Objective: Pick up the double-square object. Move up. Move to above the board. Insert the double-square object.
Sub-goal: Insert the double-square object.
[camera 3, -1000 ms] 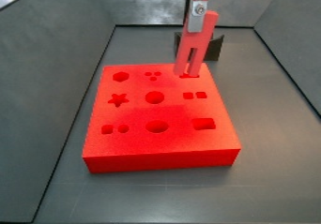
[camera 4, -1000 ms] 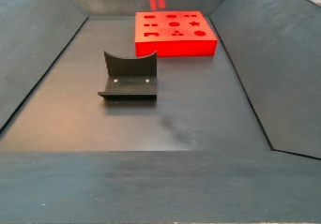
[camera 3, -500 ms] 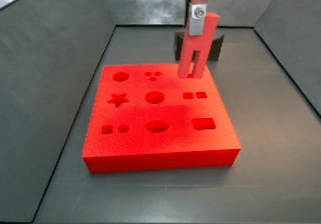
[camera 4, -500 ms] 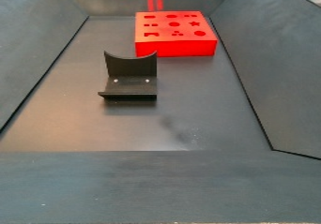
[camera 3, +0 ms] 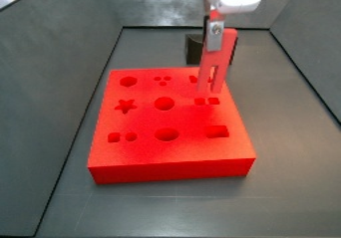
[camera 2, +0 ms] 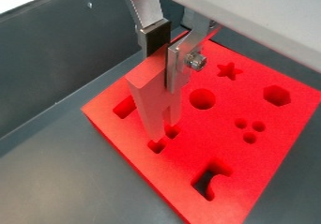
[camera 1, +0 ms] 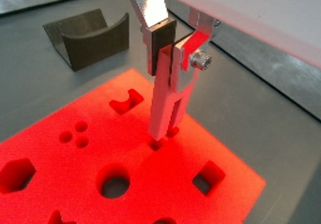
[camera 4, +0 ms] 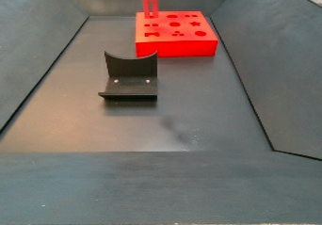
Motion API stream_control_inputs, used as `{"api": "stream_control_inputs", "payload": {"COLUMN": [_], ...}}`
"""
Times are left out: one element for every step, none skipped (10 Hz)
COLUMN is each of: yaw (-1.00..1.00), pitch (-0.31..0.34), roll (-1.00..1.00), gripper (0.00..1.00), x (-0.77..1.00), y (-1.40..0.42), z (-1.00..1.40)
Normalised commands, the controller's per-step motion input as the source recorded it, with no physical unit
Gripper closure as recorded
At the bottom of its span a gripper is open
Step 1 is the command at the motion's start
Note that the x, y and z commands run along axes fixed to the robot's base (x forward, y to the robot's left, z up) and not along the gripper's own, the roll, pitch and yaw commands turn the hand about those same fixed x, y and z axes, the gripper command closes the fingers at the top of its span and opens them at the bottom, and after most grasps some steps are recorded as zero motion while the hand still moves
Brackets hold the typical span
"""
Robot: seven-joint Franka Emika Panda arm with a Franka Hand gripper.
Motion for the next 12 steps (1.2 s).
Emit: {"api": "stream_control_inputs", "payload": {"yaw": [0.00, 0.01, 0.07, 0.12, 0.07, 0.06, 0.07, 0.05, 0.02, 0.00, 0.00, 0.00], "pitch": [-0.126, -0.084, -0.067, -0.061, -0.076, -0.064, -0.053, -0.060, -0.077, -0.117, -0.009, 0.000], "roll": [0.00, 0.00, 0.02, 0.01, 0.00, 0.00, 0.00, 0.00, 0.01, 0.08, 0.02, 0.00], "gripper": [1.00, 1.00, 1.00, 1.00, 1.00, 1.00, 1.00, 1.00, 1.00, 1.00, 1.00, 1.00], "x": [0.00, 0.00, 0.00, 0.00, 0.00, 0.00, 0.00, 0.00, 0.00, -0.17, 0.00, 0.00], "y": [0.00, 0.00, 0.03, 0.03, 0.00, 0.00, 0.00, 0.00, 0.00, -0.06, 0.00, 0.00], "z": [-0.25, -0.30, -0.32, -0.28, -0.25, -0.26, -0.27, -0.28, -0.31, -0.27, 0.00, 0.00]}}
